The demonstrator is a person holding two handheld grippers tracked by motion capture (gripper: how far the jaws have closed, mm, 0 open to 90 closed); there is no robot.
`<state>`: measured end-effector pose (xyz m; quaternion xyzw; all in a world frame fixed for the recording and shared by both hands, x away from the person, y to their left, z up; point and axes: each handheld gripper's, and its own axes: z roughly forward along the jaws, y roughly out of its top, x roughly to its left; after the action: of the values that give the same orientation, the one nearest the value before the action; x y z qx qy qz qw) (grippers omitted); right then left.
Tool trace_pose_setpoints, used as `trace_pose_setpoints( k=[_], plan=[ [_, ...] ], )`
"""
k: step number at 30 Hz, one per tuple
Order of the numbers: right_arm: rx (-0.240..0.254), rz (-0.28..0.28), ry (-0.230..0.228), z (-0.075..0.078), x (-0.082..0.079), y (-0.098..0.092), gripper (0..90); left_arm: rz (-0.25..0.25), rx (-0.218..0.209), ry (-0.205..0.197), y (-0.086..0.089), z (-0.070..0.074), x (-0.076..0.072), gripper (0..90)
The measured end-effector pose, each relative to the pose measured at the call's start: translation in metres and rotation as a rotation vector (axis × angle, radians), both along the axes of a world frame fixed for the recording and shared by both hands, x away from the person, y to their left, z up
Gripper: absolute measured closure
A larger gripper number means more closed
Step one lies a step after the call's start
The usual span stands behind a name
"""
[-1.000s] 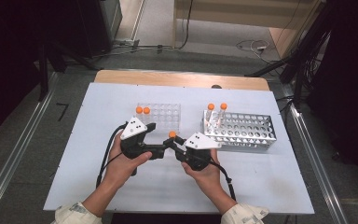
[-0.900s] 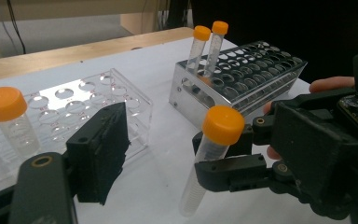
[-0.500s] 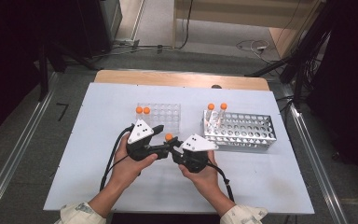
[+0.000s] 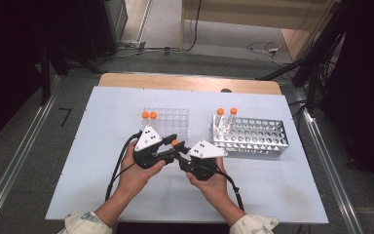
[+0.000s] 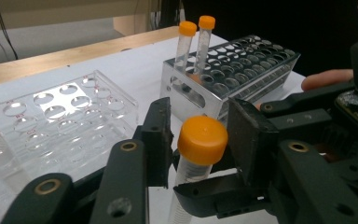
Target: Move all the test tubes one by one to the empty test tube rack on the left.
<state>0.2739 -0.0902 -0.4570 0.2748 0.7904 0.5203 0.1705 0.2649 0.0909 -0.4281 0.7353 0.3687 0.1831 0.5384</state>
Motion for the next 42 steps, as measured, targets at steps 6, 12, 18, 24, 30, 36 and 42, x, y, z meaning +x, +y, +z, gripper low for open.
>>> trace_pose_setpoints(
  k=[6, 12, 18, 24, 30, 36, 42],
  plan=[
    [0.001, 0.002, -0.003, 0.001, 0.0, 0.0, 71.5, 0.008, 0.007, -0.012, 0.0, 0.0, 0.0, 70.3],
    [0.014, -0.006, 0.0, 0.001, -0.001, 0.0, 62.9, 0.01, 0.009, -0.018, 0.001, 0.001, 0.001, 71.0],
    [0.038, -0.028, 0.031, 0.003, 0.004, -0.002, 28.7, 0.029, -0.002, -0.02, 0.009, 0.007, 0.006, 71.0],
    [0.044, -0.058, 0.066, 0.0, 0.011, -0.009, 21.2, 0.07, -0.021, -0.023, 0.02, 0.019, 0.017, 71.0],
    [0.045, -0.066, 0.073, 0.001, 0.013, -0.012, 21.1, 0.107, -0.042, -0.025, 0.03, 0.032, 0.031, 71.0],
    [0.05, -0.07, 0.067, 0.003, 0.013, -0.016, 21.4, 0.142, -0.02, -0.02, 0.035, 0.041, 0.045, 71.0],
    [0.043, -0.066, 0.074, 0.002, 0.013, -0.017, 21.9, 0.16, -0.01, -0.005, 0.037, 0.046, 0.057, 71.0]
  ],
)
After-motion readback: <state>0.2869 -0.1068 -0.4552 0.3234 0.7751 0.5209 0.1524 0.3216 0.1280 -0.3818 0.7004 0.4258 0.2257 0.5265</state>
